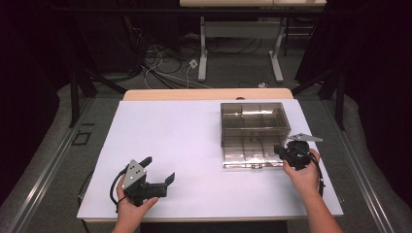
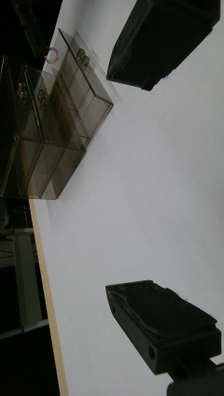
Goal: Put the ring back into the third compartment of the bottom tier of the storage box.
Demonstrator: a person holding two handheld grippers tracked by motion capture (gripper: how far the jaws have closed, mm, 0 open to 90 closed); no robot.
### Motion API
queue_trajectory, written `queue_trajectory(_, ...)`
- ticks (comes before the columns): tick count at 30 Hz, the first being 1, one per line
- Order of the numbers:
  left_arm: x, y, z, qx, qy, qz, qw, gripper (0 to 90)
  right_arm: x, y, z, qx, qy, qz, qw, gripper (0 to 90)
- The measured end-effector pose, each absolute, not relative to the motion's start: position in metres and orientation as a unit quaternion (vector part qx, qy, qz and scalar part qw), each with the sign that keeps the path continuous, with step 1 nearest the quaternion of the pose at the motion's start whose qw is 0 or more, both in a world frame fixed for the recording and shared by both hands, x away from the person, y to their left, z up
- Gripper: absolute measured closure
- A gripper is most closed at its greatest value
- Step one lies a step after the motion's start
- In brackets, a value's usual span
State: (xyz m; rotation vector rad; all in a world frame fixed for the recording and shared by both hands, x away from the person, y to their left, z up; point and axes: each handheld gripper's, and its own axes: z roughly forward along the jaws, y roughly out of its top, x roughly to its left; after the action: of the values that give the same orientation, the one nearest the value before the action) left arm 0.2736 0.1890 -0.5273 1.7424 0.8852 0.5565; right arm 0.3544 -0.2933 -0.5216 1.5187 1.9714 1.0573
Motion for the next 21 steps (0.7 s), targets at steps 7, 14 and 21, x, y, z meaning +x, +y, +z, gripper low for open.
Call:
queue_trajectory(7, 0.274, 0.189, -0.527, 0.729, 0.370, 0.233, 0.527, 1.4, 0.356, -0.292, -0.526, 0.550, 0.715, 0.376, 0.212, 86.8)
queue_trajectory(14, 0.274, 0.189, -0.527, 0.729, 0.370, 0.232, 0.527, 1.4, 0.357, -0.293, -0.530, 0.551, 0.718, 0.370, 0.208, 86.8)
queue_trajectory(21, 0.274, 0.189, -0.527, 0.729, 0.370, 0.232, 0.527, 1.4, 0.359, -0.293, -0.533, 0.560, 0.717, 0.362, 0.203, 86.8)
